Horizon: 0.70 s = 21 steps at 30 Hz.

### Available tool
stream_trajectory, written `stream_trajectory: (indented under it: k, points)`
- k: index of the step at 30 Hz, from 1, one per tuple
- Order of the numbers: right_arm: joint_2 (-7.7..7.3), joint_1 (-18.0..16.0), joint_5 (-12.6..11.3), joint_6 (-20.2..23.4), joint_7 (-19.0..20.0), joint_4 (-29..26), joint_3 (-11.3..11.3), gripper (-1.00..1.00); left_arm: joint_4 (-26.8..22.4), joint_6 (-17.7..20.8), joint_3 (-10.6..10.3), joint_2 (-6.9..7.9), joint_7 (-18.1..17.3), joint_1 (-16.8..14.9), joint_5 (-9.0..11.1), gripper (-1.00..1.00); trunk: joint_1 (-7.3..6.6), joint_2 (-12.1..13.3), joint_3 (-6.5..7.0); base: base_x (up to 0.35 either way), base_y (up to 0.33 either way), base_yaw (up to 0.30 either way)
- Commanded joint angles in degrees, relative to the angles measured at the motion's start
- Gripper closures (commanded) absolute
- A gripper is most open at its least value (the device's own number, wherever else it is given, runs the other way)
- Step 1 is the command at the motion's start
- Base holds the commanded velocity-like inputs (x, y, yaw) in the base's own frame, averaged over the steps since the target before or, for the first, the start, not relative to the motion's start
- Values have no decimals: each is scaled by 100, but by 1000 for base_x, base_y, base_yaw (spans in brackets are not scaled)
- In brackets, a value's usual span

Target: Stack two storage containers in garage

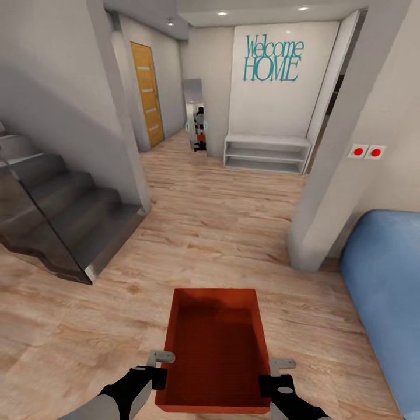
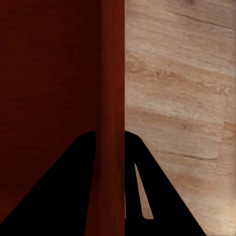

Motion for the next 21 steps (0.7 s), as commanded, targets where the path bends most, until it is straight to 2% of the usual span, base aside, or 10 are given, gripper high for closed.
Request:
stream_trajectory:
  k: [1, 21]
  points:
    - [-5, -6, -27, -34, -38, 8, -30, 100, -11, 37, 1, 0, 29, 0, -109, 100, 4, -5, -6, 324, 0, 40]
    - [-7, -6, -35, -35, -42, 10, -33, 100, -11, 37, 3, 0, 29, 0, -109, 100, 4, -5, -6, 324, 0, 2]
